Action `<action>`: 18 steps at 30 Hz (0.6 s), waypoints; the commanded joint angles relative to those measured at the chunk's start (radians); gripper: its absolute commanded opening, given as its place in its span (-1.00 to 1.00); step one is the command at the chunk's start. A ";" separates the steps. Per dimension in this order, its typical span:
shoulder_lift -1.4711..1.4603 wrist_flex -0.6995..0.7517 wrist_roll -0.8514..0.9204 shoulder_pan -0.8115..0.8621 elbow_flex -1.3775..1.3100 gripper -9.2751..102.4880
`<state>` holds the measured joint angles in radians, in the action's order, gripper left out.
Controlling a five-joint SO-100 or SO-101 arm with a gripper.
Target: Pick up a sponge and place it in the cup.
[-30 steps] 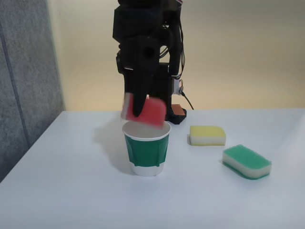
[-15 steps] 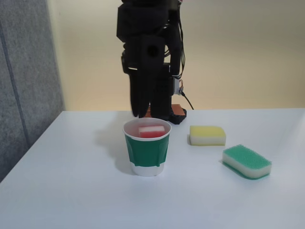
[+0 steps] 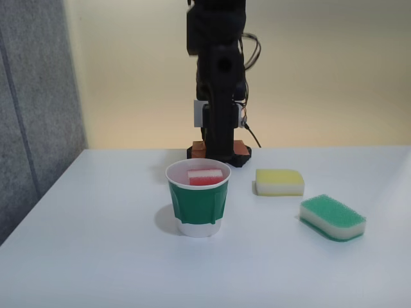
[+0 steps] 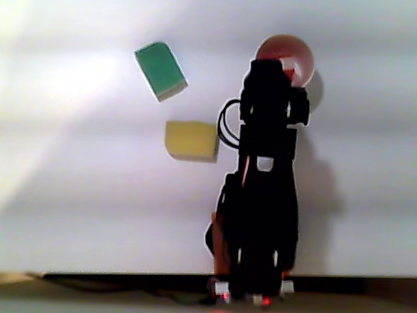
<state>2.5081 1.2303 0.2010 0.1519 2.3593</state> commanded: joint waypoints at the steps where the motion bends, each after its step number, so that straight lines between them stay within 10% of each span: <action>1: 0.155 -0.028 -0.032 -0.012 0.106 -0.84; 18: 0.753 -0.035 -0.146 -0.098 0.623 -0.84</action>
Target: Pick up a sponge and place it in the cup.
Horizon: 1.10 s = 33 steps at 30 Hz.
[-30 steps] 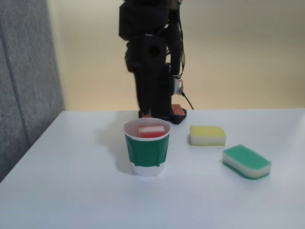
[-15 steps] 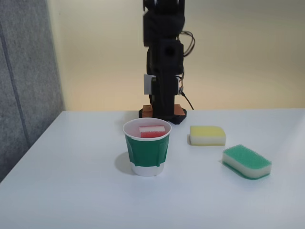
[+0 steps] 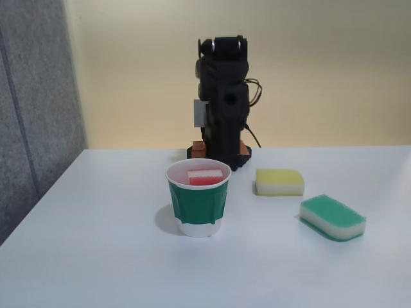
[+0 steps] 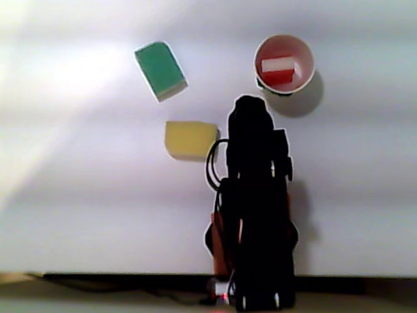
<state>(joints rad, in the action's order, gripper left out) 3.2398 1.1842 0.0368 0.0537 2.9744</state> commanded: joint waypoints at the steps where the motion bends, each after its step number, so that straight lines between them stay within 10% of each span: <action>1: 0.021 0.006 0.018 -0.002 0.020 -0.84; 33: 0.023 0.213 0.055 0.028 0.117 -0.84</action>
